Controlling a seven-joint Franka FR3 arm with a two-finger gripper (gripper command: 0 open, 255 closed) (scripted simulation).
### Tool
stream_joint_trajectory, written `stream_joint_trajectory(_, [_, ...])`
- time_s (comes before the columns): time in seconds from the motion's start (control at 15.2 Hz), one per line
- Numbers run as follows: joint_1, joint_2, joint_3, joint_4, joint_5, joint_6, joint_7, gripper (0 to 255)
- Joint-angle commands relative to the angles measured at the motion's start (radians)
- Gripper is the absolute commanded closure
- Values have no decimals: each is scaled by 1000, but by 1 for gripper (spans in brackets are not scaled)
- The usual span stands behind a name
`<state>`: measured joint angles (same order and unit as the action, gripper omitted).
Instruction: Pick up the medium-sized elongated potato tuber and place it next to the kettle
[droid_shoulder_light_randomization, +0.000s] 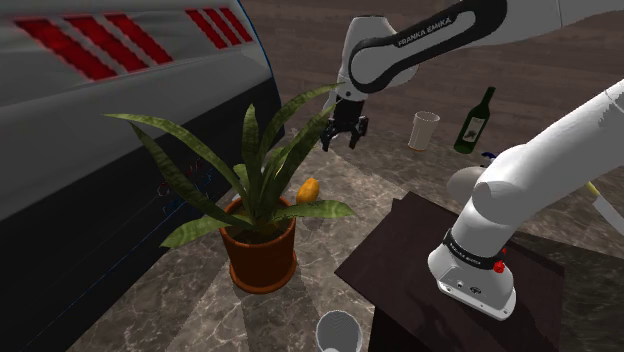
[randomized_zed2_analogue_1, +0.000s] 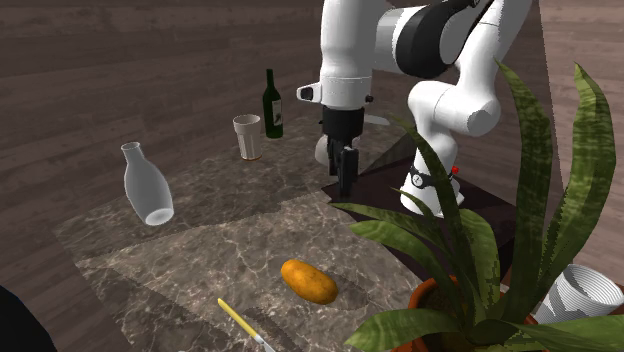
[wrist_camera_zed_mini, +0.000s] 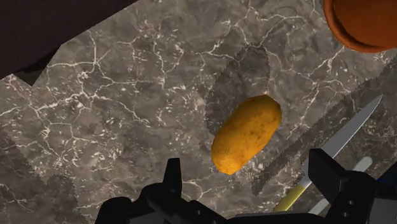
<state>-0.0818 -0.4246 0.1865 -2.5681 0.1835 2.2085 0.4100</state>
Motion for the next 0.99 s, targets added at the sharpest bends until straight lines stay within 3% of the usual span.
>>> stream_joint_trajectory(0.0, [-14,73,32,3,-4,80,82,0])
stream_joint_trajectory(0.26, [-52,231,80,24,-46,226,245,0])
stream_joint_trajectory(0.53, [-85,402,105,70,-138,353,436,0])
stream_joint_trajectory(0.92, [-69,638,53,169,-314,480,728,0])
